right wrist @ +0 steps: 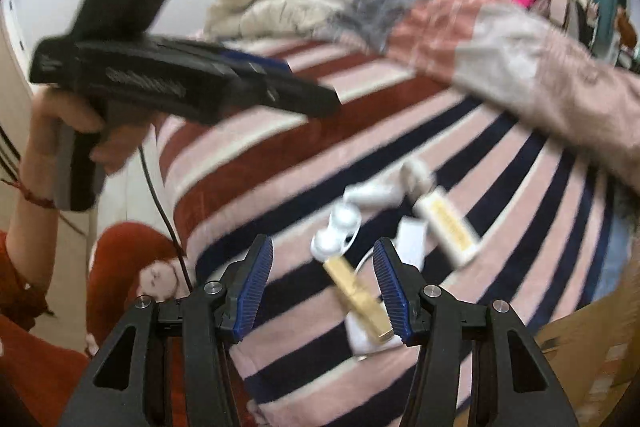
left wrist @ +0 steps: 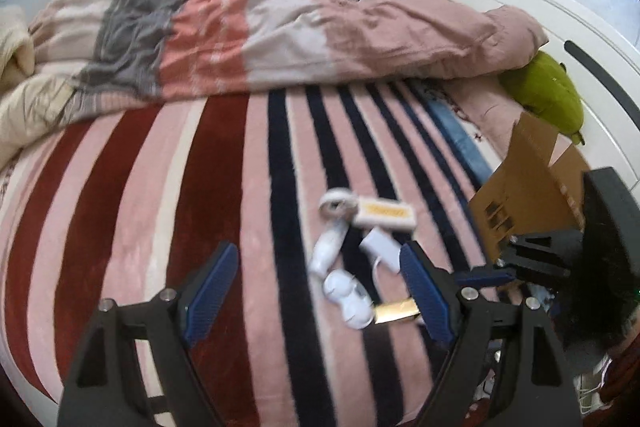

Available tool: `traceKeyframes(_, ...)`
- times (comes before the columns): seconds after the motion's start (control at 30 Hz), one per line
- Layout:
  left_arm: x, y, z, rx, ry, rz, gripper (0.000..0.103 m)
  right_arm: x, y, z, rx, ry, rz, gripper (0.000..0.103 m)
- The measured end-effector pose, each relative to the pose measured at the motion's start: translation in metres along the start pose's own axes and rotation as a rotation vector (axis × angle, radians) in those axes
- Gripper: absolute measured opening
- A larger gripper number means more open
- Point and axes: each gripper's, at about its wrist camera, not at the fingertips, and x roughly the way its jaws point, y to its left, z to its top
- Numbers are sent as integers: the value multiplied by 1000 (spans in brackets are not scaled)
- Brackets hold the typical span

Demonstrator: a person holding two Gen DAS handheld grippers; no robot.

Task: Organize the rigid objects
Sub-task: 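Grasp the gold stick with the right tool, then drop the gold stick into the cardboard box from the right tool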

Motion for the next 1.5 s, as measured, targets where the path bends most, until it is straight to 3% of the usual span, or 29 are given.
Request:
traceKeyframes(0.17, 9, 11, -22, -25, 26, 14, 81, 43, -10, -7, -46, 142, -57, 48)
traceKeyframes(0.33, 10, 20, -32, -31, 37, 24, 81, 54, -15, -10, -100, 237, -91, 48)
traceKeyframes(0.47, 9, 22, -35, -38, 35, 26, 81, 52, -16, -12, -135, 286, -82, 20)
traceKeyframes(0.53, 9, 21, -36, -40, 36, 24, 81, 53, -11, -10, -152, 297, -80, 14)
traceKeyframes(0.73, 3, 15, -40, -40, 42, 27, 81, 58, -2, -5, -191, 308, -91, 13)
traceKeyframes(0.97, -12, -5, -25, -37, 21, -97, 81, 13, 6, 10, -170, 160, -105, 13)
traceKeyframes(1.2, -26, -56, 25, -5, -27, -290, 80, -57, 11, 25, -140, -56, -111, 13)
traceKeyframes(1.3, -23, -81, 46, 9, -27, -366, 72, -92, -1, 22, -102, -151, -140, 13)
traceKeyframes(1.43, -7, -125, 75, 47, -10, -441, 47, -127, -22, 11, -38, -238, -184, 13)
traceKeyframes(1.5, 5, -150, 88, 70, 7, -468, 42, -141, -39, 0, 4, -258, -202, 13)
